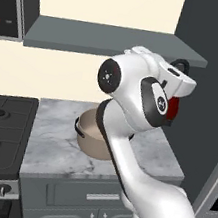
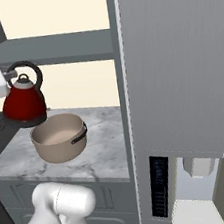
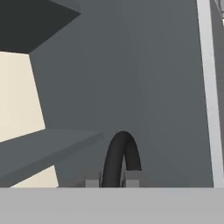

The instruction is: Pick the kettle from the cabinet and place it on a stove burner. Then pick the pot from the counter and place it on another stove burner. Finally, turn both burners on.

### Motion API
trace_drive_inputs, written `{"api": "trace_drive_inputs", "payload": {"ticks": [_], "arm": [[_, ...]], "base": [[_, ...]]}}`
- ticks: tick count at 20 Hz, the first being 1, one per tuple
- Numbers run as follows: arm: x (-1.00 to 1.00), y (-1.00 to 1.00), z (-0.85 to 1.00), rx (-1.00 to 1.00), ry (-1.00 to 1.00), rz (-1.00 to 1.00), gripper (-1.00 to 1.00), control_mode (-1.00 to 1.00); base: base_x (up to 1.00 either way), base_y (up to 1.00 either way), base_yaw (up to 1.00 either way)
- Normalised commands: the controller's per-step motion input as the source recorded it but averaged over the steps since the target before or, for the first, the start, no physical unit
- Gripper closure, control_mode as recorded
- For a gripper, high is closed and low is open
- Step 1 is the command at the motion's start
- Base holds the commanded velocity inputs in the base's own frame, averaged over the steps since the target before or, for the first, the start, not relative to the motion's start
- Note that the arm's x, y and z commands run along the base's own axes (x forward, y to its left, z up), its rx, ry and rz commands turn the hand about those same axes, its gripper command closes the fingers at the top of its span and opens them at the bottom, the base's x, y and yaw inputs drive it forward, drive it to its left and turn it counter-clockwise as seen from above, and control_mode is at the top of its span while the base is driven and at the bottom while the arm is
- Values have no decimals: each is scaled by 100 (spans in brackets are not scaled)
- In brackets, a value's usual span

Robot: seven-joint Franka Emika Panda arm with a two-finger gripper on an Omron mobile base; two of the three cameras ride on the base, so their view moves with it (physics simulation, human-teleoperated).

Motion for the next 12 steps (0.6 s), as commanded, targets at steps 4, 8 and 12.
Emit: {"api": "trace_drive_inputs", "payload": {"ticks": [4,8,12], "arm": [[-43,0,-27,0,1,-3,100,-100],[-14,0,-3,0,0,-1,100,-100],[0,2,0,0,0,0,100,-100]], "base": [[0,0,0],[0,0,0],[0,0,0]]}}
